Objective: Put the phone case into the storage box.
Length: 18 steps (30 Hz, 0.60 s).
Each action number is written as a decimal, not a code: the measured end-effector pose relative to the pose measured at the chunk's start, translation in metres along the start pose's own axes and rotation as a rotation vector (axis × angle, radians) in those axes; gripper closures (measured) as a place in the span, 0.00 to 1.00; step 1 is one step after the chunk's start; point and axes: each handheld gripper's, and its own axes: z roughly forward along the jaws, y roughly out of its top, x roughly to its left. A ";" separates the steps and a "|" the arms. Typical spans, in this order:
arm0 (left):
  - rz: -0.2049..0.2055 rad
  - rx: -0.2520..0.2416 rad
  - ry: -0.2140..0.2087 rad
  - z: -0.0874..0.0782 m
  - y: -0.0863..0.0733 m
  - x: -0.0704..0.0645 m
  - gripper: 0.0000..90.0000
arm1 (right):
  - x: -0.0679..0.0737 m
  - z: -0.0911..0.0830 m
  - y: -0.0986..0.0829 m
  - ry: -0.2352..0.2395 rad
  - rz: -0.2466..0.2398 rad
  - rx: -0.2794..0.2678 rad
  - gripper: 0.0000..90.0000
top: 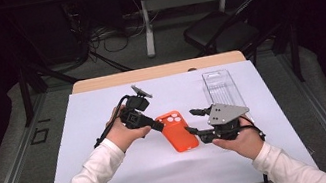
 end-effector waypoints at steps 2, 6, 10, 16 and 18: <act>-0.011 0.008 -0.005 0.000 0.001 0.001 0.90 | 0.000 0.000 0.000 0.002 0.001 0.001 0.50; -0.042 0.037 -0.009 0.000 0.004 0.004 0.90 | -0.001 0.000 0.001 0.001 0.008 0.004 0.51; -0.063 0.051 0.001 -0.001 0.007 0.007 0.90 | -0.002 0.000 0.001 0.001 0.011 0.002 0.52; -0.090 0.076 0.027 0.002 0.009 0.008 0.90 | -0.004 0.002 0.001 0.000 0.026 0.019 0.53; -0.092 0.087 0.033 0.002 0.010 0.007 0.90 | -0.004 0.003 0.000 0.001 0.029 0.024 0.54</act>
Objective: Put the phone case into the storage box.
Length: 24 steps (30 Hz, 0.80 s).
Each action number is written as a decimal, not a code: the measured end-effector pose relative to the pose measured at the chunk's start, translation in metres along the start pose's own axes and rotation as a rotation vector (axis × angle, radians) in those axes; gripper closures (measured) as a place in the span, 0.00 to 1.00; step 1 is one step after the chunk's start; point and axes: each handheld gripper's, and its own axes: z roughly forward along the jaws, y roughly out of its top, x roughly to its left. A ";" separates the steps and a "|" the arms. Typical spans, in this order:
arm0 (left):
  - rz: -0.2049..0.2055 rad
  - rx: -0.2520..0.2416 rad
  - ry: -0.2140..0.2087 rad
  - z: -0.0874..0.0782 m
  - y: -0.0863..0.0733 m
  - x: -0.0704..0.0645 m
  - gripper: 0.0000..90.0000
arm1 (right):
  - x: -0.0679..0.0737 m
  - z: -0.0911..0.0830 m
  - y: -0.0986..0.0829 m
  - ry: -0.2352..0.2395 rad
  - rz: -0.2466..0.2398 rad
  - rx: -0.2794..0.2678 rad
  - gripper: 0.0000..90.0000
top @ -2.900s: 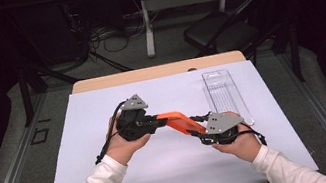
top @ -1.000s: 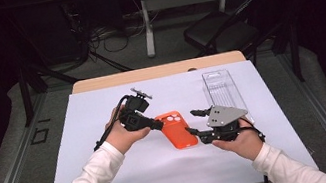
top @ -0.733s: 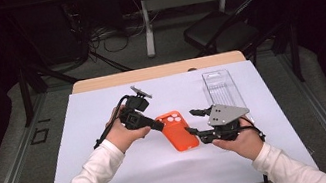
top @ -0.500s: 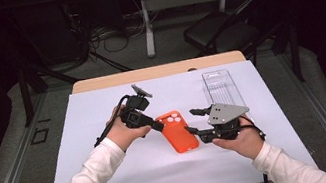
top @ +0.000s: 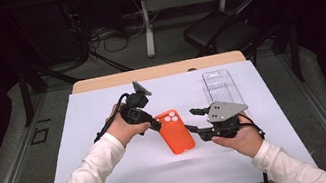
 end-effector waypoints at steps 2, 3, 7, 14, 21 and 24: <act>-0.005 0.003 0.003 0.001 0.001 -0.001 0.90 | 0.000 0.001 0.000 0.005 0.001 0.007 0.55; -0.008 0.006 0.009 0.001 0.001 -0.001 0.90 | 0.000 0.001 0.000 0.006 -0.002 0.008 0.55; -0.003 0.018 0.016 0.002 0.003 -0.003 0.90 | 0.000 0.001 0.003 0.005 -0.002 0.019 0.57; 0.002 0.024 0.022 0.005 0.005 -0.003 0.90 | 0.001 0.004 0.008 -0.020 -0.009 0.043 0.57; 0.007 0.030 0.029 0.006 0.005 -0.004 0.90 | -0.001 0.007 0.017 -0.031 -0.017 0.076 0.59; 0.009 0.030 0.034 0.008 0.005 -0.005 0.90 | -0.001 0.010 0.022 -0.029 -0.022 0.098 0.61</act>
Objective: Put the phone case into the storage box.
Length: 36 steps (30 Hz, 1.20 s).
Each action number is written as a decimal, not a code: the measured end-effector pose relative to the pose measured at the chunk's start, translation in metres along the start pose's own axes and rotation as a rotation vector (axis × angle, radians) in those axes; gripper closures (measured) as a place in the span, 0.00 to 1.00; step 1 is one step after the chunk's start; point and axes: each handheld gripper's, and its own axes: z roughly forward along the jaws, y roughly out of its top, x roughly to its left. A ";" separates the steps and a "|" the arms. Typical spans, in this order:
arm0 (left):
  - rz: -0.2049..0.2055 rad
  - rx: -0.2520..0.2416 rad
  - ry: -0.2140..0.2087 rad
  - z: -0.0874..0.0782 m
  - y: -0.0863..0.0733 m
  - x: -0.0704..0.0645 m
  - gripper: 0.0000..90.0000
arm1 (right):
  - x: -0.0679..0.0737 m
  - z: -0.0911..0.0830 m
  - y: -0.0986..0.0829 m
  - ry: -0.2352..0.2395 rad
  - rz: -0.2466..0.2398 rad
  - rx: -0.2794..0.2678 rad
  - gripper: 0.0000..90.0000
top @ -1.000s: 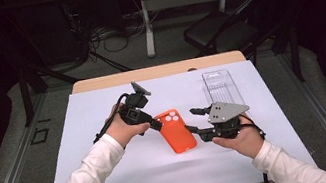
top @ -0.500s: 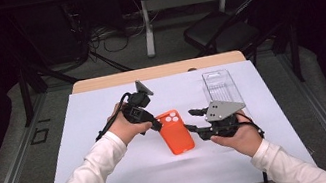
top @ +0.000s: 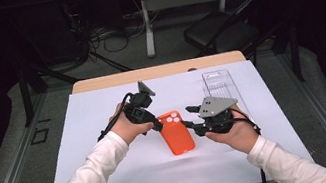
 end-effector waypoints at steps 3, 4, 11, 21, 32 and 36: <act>0.001 0.006 0.004 0.001 0.000 -0.001 0.90 | 0.000 0.002 0.003 0.007 0.000 0.018 0.61; 0.003 0.009 0.005 0.001 0.000 -0.002 0.90 | 0.001 0.002 0.004 0.009 0.002 0.025 0.61; 0.009 0.015 0.014 0.002 0.001 -0.003 0.90 | 0.001 0.005 0.010 0.030 0.002 0.058 0.64; 0.013 0.024 0.025 0.004 0.001 -0.006 0.90 | 0.000 0.009 0.012 0.027 0.010 0.084 0.67; 0.035 0.032 0.028 0.006 0.003 -0.014 0.90 | 0.001 0.012 0.015 0.024 0.019 0.097 0.73; 0.044 0.036 0.033 0.007 0.004 -0.017 0.90 | 0.001 0.012 0.015 0.022 0.024 0.101 0.75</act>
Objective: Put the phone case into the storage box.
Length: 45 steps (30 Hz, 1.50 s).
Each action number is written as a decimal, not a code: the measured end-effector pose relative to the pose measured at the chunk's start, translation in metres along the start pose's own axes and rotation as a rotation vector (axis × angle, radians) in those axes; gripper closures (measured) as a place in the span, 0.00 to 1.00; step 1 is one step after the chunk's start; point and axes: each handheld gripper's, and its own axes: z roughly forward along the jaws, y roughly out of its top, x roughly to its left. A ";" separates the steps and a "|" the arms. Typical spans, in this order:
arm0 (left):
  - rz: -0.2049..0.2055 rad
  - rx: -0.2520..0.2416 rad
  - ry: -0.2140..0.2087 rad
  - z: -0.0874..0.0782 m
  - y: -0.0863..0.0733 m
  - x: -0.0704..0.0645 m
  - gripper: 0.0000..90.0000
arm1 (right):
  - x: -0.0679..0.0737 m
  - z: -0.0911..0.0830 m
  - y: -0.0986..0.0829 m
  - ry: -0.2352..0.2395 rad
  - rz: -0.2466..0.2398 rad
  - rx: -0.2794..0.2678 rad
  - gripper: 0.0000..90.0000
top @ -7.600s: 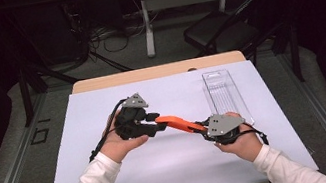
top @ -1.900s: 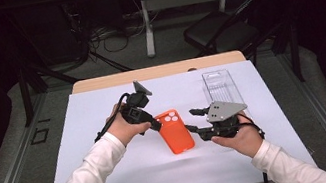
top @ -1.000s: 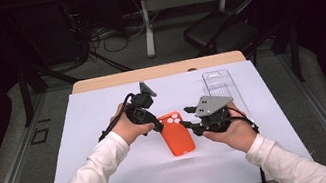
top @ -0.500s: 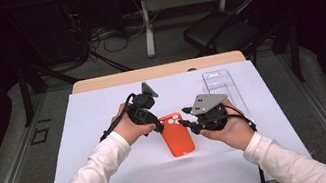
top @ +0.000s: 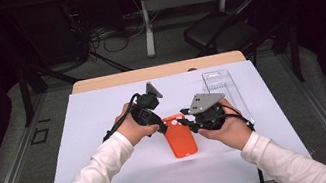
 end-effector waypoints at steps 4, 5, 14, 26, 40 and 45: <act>-0.001 0.001 0.004 0.001 0.001 -0.002 0.90 | 0.001 0.000 0.000 -0.001 -0.003 0.006 0.78; 0.000 0.001 0.005 0.001 0.001 -0.002 0.90 | 0.001 0.000 0.000 0.001 -0.002 0.007 0.78; 0.015 0.008 0.011 0.002 0.002 -0.005 0.90 | 0.000 0.000 0.001 0.004 0.010 0.013 0.83; 0.029 0.009 0.023 0.003 0.001 -0.007 0.90 | -0.001 -0.001 0.001 0.023 0.038 0.025 0.87; 0.046 0.015 0.034 0.003 0.002 -0.009 0.90 | -0.001 -0.002 0.001 0.036 0.060 0.044 0.88; 0.051 0.016 0.031 0.004 0.002 -0.009 0.89 | -0.002 -0.002 0.001 0.037 0.059 0.048 0.89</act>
